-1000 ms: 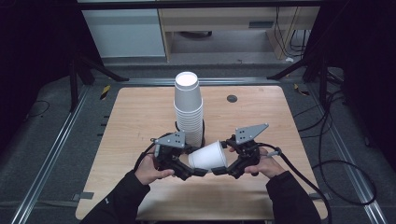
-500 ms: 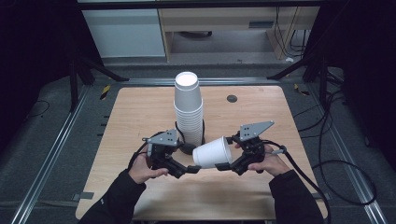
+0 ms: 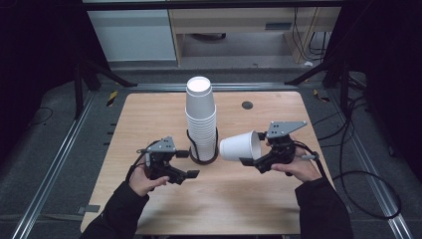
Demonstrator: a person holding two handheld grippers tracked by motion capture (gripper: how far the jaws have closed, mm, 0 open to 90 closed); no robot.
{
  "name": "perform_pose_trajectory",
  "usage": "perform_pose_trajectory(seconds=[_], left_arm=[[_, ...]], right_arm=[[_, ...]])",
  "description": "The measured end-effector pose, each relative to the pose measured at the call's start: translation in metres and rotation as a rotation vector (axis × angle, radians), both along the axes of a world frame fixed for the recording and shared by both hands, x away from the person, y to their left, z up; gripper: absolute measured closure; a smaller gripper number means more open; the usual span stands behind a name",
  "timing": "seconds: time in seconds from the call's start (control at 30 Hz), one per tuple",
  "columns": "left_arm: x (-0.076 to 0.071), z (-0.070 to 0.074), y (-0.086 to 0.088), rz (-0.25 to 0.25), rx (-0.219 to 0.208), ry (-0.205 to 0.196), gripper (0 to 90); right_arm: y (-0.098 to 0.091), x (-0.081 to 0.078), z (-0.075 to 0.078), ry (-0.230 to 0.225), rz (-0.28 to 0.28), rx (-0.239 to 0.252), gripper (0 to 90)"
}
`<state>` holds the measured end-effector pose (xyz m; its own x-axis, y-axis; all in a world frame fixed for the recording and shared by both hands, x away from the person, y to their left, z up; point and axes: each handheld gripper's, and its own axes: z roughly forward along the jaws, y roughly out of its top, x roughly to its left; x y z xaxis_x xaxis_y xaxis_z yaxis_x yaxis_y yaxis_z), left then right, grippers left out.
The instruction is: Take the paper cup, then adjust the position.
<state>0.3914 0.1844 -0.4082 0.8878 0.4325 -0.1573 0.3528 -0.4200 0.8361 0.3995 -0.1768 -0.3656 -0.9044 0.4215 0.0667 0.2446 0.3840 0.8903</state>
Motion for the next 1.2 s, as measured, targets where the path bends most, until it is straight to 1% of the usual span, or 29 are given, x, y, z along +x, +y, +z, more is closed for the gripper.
perform_pose_trajectory(seconds=[0.07,0.1,0.17,0.2,0.27,0.3,0.37,0.43,0.57,0.67,0.7,0.77,0.8,0.87,0.93,0.97,1.07,1.13,1.2], left_arm=[[0.001,-0.003,0.008,0.044,0.014,-0.002,15.7],[0.001,-0.004,0.010,0.057,0.012,0.001,15.5],[0.003,-0.007,0.018,0.102,0.019,0.008,15.4],[0.003,-0.008,0.021,0.117,0.019,0.008,15.4],[0.005,-0.011,0.027,0.151,0.038,0.011,15.5],[0.005,-0.012,0.029,0.161,0.045,0.013,15.6],[0.006,-0.016,0.033,0.184,0.057,0.019,15.6],[0.005,-0.020,0.037,0.208,0.081,0.025,15.6],[0.003,-0.027,0.045,0.239,0.110,0.029,15.6],[0.003,-0.033,0.050,0.266,0.124,0.040,15.3],[0.003,-0.035,0.052,0.276,0.135,0.043,15.3],[0.003,-0.040,0.055,0.292,0.148,0.048,15.1],[0.003,-0.041,0.056,0.296,0.153,0.049,15.1],[0.003,-0.044,0.058,0.309,0.165,0.047,15.0],[0.004,-0.047,0.060,0.325,0.173,0.051,15.0],[0.005,-0.047,0.060,0.327,0.179,0.051,15.0],[0.007,-0.051,0.063,0.340,0.191,0.058,14.8],[0.007,-0.052,0.064,0.353,0.203,0.056,14.7],[0.008,-0.053,0.067,0.369,0.202,0.062,14.7]], right_arm=[[-0.003,0.001,0.002,0.005,-0.038,-0.012,7.1],[-0.006,0.002,0.003,0.008,-0.067,-0.020,7.1],[-0.010,0.003,0.004,0.015,-0.107,-0.038,6.9],[-0.012,0.004,0.004,0.024,-0.135,-0.057,6.8],[-0.016,0.005,0.004,0.019,-0.177,-0.083,6.8],[-0.018,0.007,0.005,0.025,-0.202,-0.097,6.8],[-0.021,0.008,0.005,0.032,-0.235,-0.104,6.8],[-0.026,0.011,0.006,0.041,-0.281,-0.114,6.8],[-0.034,0.014,0.011,0.049,-0.360,-0.158,6.8],[-0.038,0.017,0.015,0.055,-0.403,-0.190,6.8],[-0.040,0.018,0.017,0.060,-0.418,-0.200,6.7],[-0.043,0.020,0.019,0.056,-0.436,-0.207,6.7],[-0.044,0.021,0.021,0.064,-0.448,-0.209,6.7],[-0.046,0.022,0.022,0.065,-0.458,-0.214,6.7],[-0.048,0.025,0.023,0.072,-0.473,-0.231,6.7],[-0.049,0.027,0.024,0.082,-0.487,-0.248,6.7],[-0.052,0.031,0.024,0.095,-0.506,-0.273,6.7],[-0.053,0.034,0.024,0.099,-0.517,-0.288,6.7],[-0.057,0.038,0.024,0.112,-0.526,-0.302,6.7]])
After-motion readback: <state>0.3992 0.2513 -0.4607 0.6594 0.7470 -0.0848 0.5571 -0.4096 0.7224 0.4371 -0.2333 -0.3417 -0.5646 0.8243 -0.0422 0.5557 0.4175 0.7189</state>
